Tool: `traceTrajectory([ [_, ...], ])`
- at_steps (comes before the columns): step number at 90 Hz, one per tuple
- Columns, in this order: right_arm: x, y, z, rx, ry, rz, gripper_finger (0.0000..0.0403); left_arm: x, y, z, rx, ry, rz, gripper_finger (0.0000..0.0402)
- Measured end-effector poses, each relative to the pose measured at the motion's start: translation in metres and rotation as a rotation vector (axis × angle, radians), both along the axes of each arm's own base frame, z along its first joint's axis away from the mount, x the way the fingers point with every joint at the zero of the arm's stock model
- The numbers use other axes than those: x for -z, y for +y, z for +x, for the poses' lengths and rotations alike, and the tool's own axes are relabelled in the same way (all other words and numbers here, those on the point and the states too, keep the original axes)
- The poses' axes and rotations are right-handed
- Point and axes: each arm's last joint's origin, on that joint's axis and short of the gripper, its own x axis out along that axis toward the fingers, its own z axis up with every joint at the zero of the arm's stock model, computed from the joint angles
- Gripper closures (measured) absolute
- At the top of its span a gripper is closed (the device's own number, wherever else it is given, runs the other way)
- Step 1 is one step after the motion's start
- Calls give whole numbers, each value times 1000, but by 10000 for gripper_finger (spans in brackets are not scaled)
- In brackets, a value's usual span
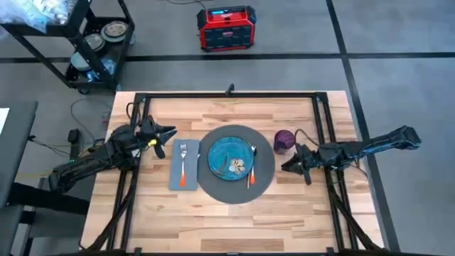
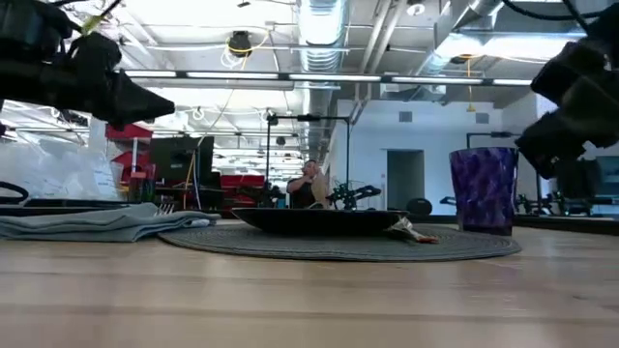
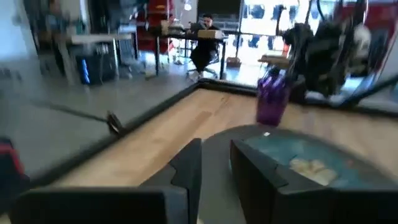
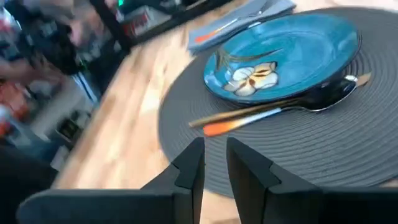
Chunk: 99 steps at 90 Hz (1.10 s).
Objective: Set table place
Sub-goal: Return to Home Position
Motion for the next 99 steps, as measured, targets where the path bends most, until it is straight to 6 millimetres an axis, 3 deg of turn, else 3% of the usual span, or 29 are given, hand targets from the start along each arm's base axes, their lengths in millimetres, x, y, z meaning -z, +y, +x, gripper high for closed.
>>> traceTrajectory([
  [99, 3, 0, 1, -11, 27, -36, 347, -3, 0, 0, -5, -63, -75, 334],
])
